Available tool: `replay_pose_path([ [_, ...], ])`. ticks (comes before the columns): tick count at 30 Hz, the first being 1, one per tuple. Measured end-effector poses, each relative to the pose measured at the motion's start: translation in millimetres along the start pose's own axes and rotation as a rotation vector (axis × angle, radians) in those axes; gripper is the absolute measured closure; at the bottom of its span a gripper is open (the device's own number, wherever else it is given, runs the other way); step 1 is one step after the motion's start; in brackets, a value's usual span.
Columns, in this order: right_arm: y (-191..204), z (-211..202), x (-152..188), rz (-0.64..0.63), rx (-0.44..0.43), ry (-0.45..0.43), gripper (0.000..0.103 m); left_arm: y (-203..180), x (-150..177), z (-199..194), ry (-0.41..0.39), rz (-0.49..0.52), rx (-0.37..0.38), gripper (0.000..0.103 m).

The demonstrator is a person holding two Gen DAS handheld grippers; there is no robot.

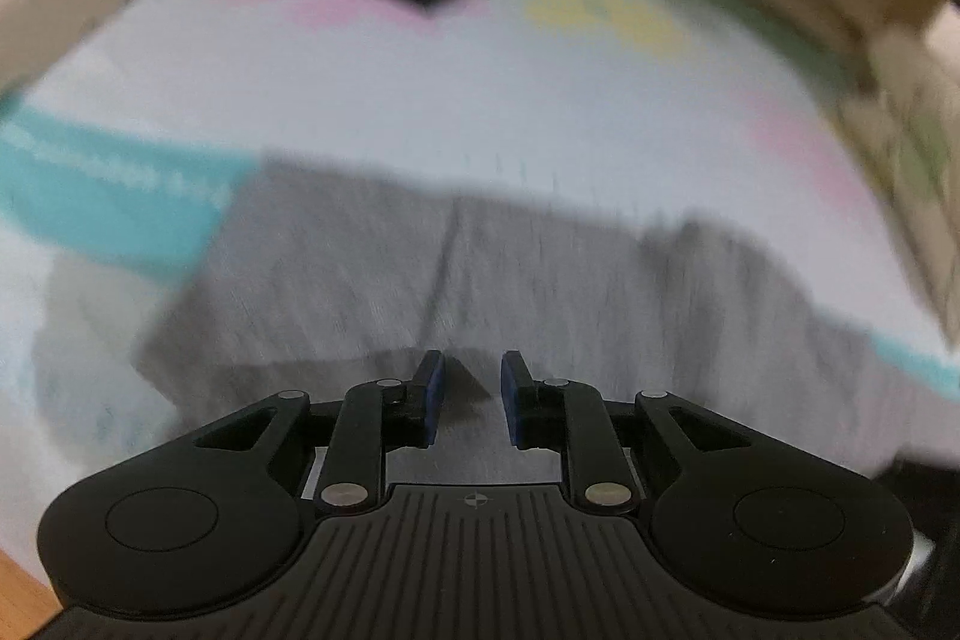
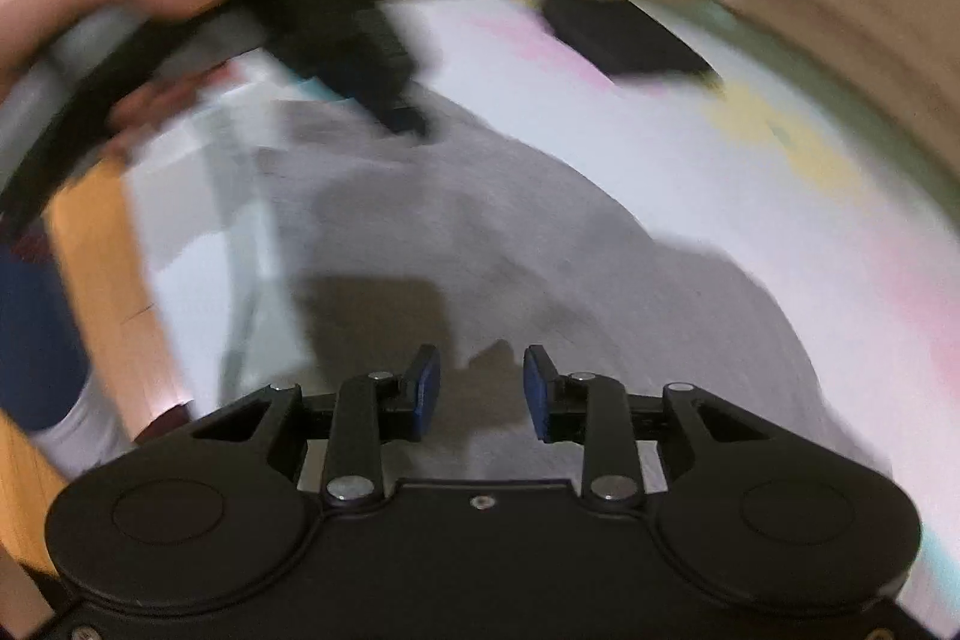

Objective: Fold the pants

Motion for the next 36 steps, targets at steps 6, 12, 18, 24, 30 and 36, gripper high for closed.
replay_pose_path([
  [6,-41.2,21.1,54.2,0.060,0.030,0.189,0.065,-3.2,35.1,-2.9,0.073,0.070,-0.077,0.083],
  [12,-55.9,4.1,52.6,0.040,0.005,0.208,0.068,-22.1,7.4,-26.0,0.006,0.094,-0.078,0.083],
  [18,-122.3,3.1,6.7,0.265,0.085,0.086,0.038,-55.5,-41.3,7.0,-0.050,0.133,-0.007,0.083],
  [24,-163.0,42.6,-28.8,0.297,0.120,0.101,0.038,-40.5,-34.9,64.4,0.090,0.053,-0.034,0.083],
  [30,-162.0,97.1,-52.3,0.274,0.027,0.120,0.032,-34.6,-21.4,66.4,0.099,0.056,0.009,0.083],
  [36,-147.3,133.6,-50.9,0.233,-0.049,0.180,0.033,-35.9,-20.7,65.6,0.107,0.076,-0.003,0.083],
])
Point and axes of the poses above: each gripper's, at about its wrist camera, not at the fingertips, and z roughly the way its jaws point, y to its left, x to its underside, the point moved 6 cm from there along z, roughly the way its jaws point, and after that the axes turned 11 degrees about x, right-handed, at the moved point
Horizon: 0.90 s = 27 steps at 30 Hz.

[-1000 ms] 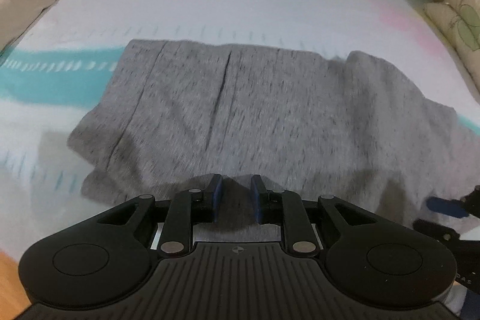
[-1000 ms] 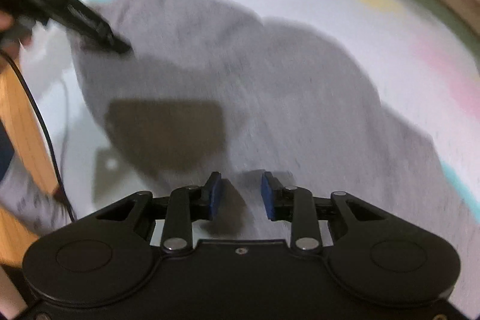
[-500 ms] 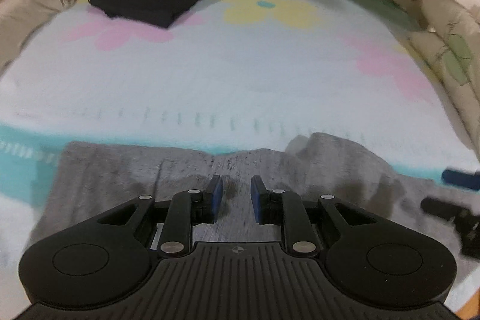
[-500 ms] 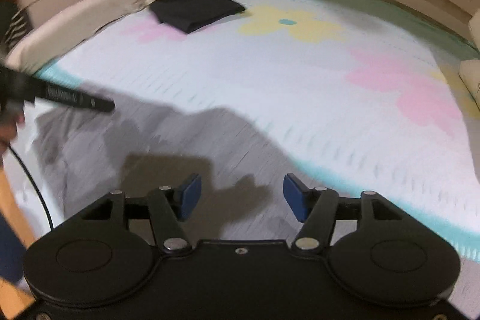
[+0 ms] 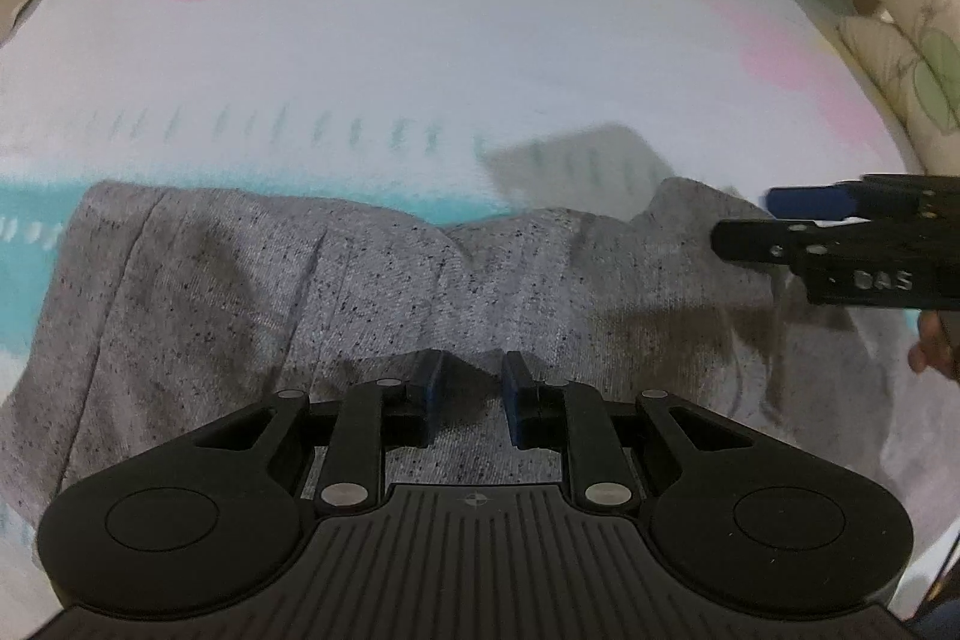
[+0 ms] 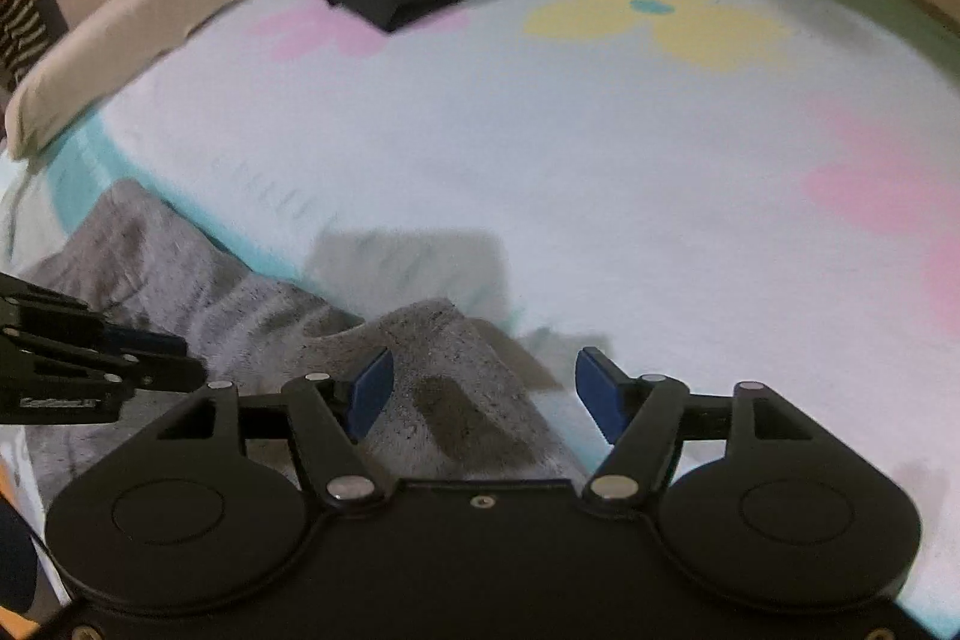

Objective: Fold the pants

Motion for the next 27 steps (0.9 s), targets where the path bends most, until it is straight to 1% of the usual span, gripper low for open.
replay_pose_path([
  [1,0.5,3.6,0.5,0.001,-0.009,0.013,0.044,-2.0,0.4,0.5,-0.001,0.013,-0.007,0.083],
  [2,0.8,4.4,2.6,-0.001,-0.021,0.021,0.083,-3.7,0.2,1.5,-0.003,0.019,-0.012,0.083],
  [3,2.0,3.5,6.0,-0.008,-0.032,0.042,0.095,-6.7,-2.3,3.1,-0.008,0.016,-0.013,0.083],
  [4,2.9,0.4,9.1,-0.004,-0.038,0.045,0.093,-7.0,-3.8,2.2,-0.020,0.004,-0.009,0.083],
  [6,6.5,-16.5,15.0,-0.017,-0.037,-0.006,0.092,-7.6,-9.2,-0.2,-0.056,-0.016,-0.005,0.083],
  [9,16.4,-47.2,29.2,-0.055,-0.068,-0.045,0.093,-10.8,-23.1,-0.2,-0.121,-0.032,-0.001,0.083],
  [13,41.6,-70.2,57.0,-0.154,-0.093,-0.042,0.092,-17.3,-35.7,-0.8,-0.198,-0.057,0.026,0.083],
  [15,55.8,-68.9,70.7,-0.212,-0.089,-0.026,0.092,-24.3,-40.3,1.8,-0.219,-0.034,0.036,0.083],
  [17,65.6,-62.8,80.5,-0.245,-0.080,-0.006,0.092,-27.1,-41.2,10.3,-0.204,-0.014,0.041,0.082],
  [18,68.2,-58.5,85.6,-0.254,-0.077,0.006,0.092,-23.2,-39.5,15.9,-0.180,-0.018,0.039,0.082],
  [20,67.7,-54.7,89.6,-0.251,-0.070,0.020,0.091,-14.9,-31.0,30.2,-0.095,-0.049,0.020,0.083],
  [21,66.5,-53.7,88.7,-0.244,-0.073,0.026,0.090,-13.2,-29.4,31.7,-0.111,-0.047,0.026,0.083],
  [22,65.2,-54.0,86.6,-0.233,-0.078,0.031,0.085,-13.6,-29.1,31.5,-0.120,-0.038,0.026,0.083],
  [23,63.1,-55.0,83.5,-0.217,-0.079,0.030,0.083,-15.0,-29.0,31.8,-0.118,-0.022,0.022,0.083],
  [24,59.8,-56.4,79.7,-0.196,-0.072,0.023,0.076,-16.5,-28.3,31.9,-0.117,-0.008,0.018,0.083],
  [25,56.8,-57.3,74.9,-0.171,-0.072,0.013,0.056,-16.4,-27.5,32.4,-0.121,-0.008,0.018,0.083],
  [26,54.5,-57.8,70.5,-0.147,-0.071,0.001,0.040,-16.2,-26.6,32.5,-0.127,-0.016,0.020,0.083],
  [27,50.9,-58.6,65.1,-0.120,-0.070,-0.014,0.034,-16.9,-25.3,32.7,-0.130,-0.020,0.020,0.083],
])
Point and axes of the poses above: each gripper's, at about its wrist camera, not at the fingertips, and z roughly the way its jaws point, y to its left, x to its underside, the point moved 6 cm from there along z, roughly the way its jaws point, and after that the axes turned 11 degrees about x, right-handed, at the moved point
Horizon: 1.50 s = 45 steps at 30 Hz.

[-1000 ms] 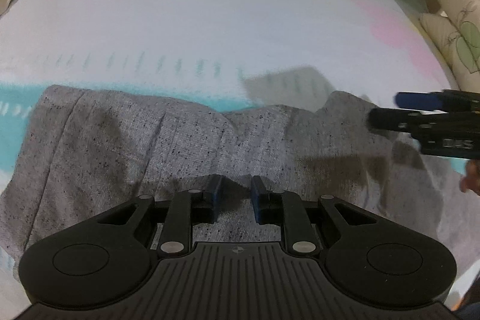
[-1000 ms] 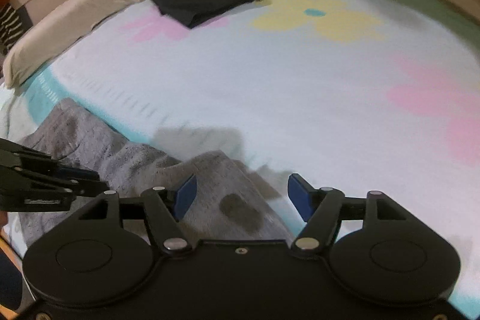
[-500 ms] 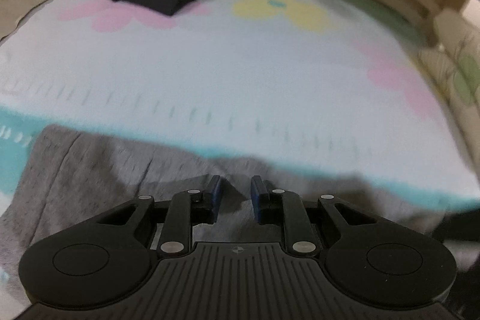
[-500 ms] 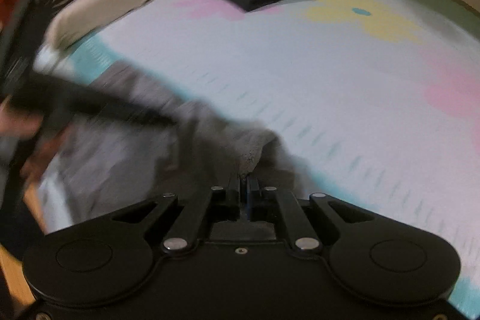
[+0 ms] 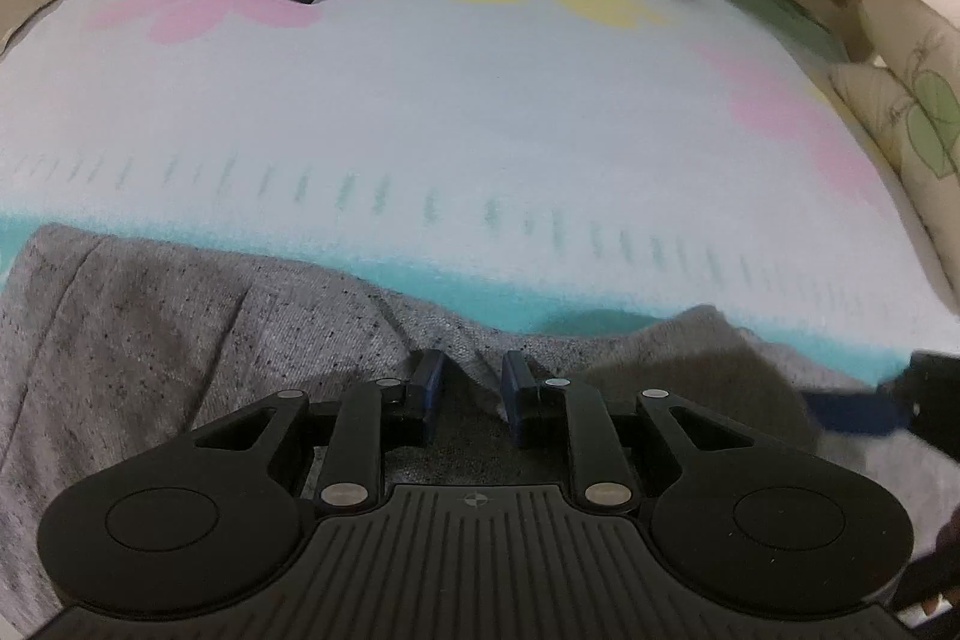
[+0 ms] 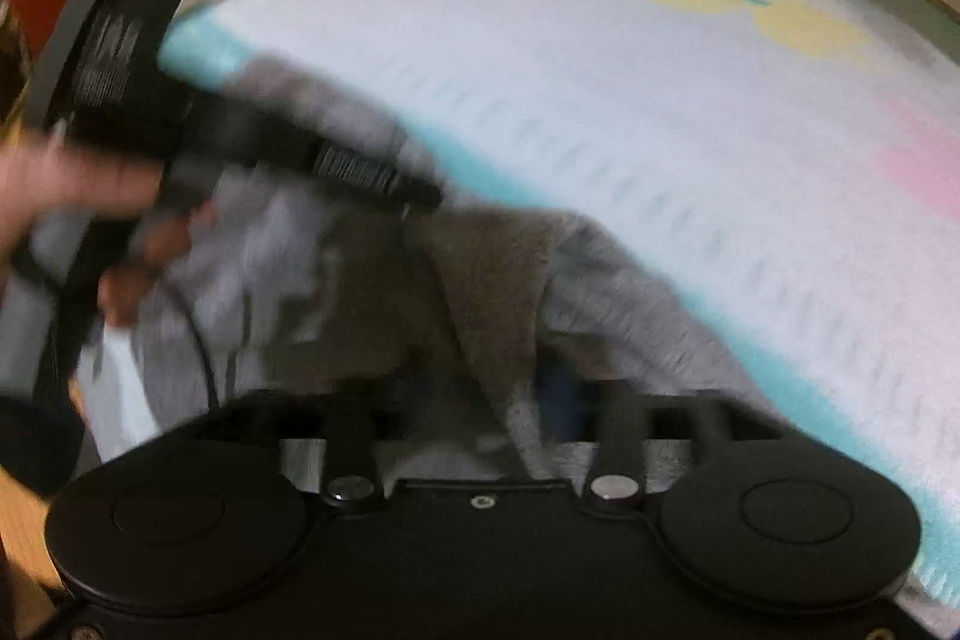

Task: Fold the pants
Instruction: 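Grasp the pants edge with the right gripper and smooth it, then open the right gripper and move it to the pant leg end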

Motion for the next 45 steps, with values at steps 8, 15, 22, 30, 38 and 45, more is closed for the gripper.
replay_pose_path([
  [8,-11.6,16.9,-36.3,0.111,-0.066,0.008,0.033,1.2,2.7,-4.4,-0.012,-0.025,0.017,0.083],
  [15,-22.6,38.1,-50.6,0.234,-0.146,0.052,0.051,9.3,-1.6,-35.0,-0.092,-0.037,-0.009,0.083],
  [22,-39.7,44.8,-58.5,0.350,-0.166,0.068,0.061,10.6,24.5,-51.2,-0.055,0.013,-0.006,0.083],
  [30,-40.4,63.6,-57.6,0.348,-0.007,0.105,0.095,-6.1,48.7,-49.6,-0.016,0.170,-0.079,0.083],
  [38,-40.9,77.5,-79.2,0.239,0.093,0.089,0.099,-9.6,69.7,-54.2,-0.022,0.181,-0.121,0.083],
  [45,-38.8,88.4,-78.0,0.205,0.100,0.100,0.099,-15.5,64.9,-58.0,0.008,0.230,-0.131,0.083],
])
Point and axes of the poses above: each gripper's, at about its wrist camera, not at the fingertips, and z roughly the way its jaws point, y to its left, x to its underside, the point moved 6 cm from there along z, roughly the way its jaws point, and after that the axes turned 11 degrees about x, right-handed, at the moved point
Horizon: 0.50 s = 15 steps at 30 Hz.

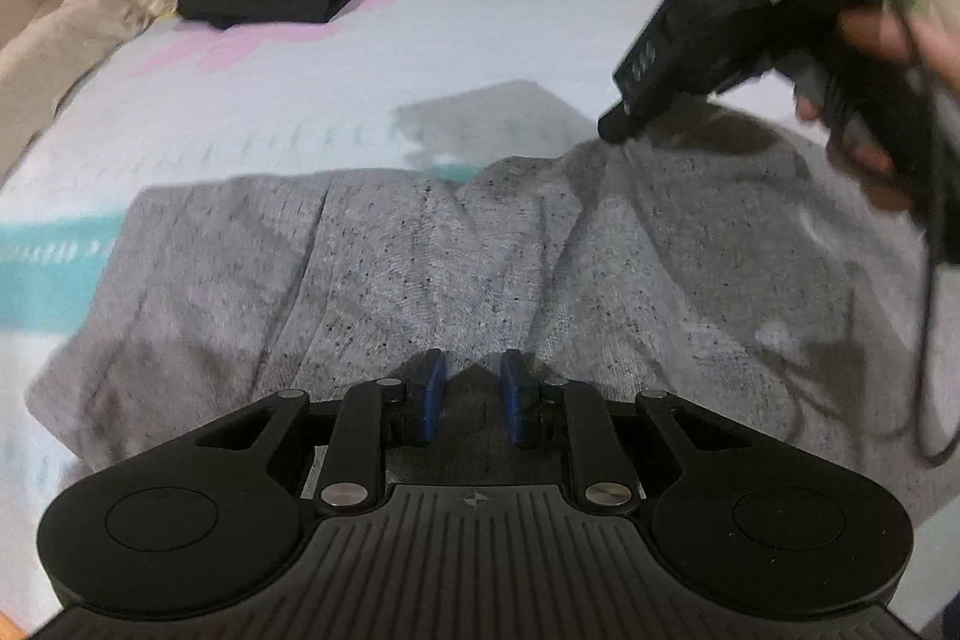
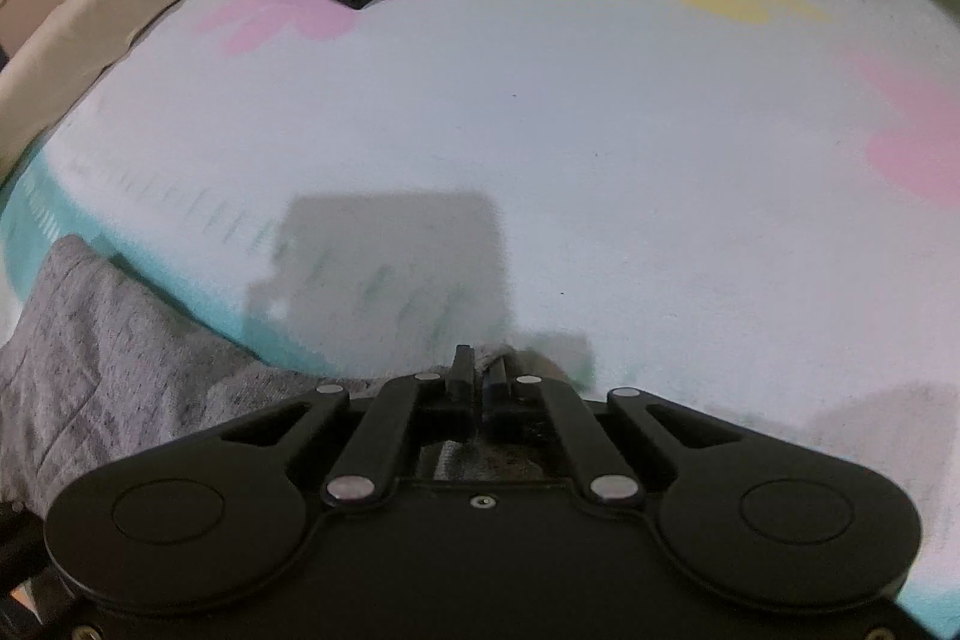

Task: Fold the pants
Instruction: 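Open the right gripper and move it to the pant leg end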

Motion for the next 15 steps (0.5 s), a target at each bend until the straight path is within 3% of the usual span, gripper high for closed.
replay_pose_path([
  [4,-15.0,-28.1,-2.8,0.080,-0.057,-0.025,0.095,8.1,-9.0,-12.5,-0.059,-0.029,0.003,0.083],
  [5,-20.4,-35.2,-3.2,0.102,-0.052,-0.043,0.081,9.6,-11.9,-15.6,-0.076,-0.029,-0.005,0.083],
  [7,-33.6,-56.2,-1.2,0.107,0.067,-0.122,0.066,9.1,-17.5,-21.7,-0.114,-0.015,-0.003,0.083],
  [9,-42.2,-73.0,3.3,0.088,0.100,-0.162,0.064,4.3,-20.7,-24.9,-0.133,-0.002,0.031,0.083],
  [11,-47.4,-83.1,10.9,0.106,0.075,-0.161,0.064,-4.3,-19.1,-24.2,-0.129,0.016,0.083,0.083],
  [13,-44.8,-87.7,23.3,0.090,0.014,-0.135,0.065,-12.9,-13.6,-19.2,-0.098,0.043,0.113,0.083],
  [15,-35.3,-90.4,38.3,0.033,-0.017,-0.117,0.065,-19.1,-2.9,-8.1,-0.016,0.073,0.134,0.083],
])
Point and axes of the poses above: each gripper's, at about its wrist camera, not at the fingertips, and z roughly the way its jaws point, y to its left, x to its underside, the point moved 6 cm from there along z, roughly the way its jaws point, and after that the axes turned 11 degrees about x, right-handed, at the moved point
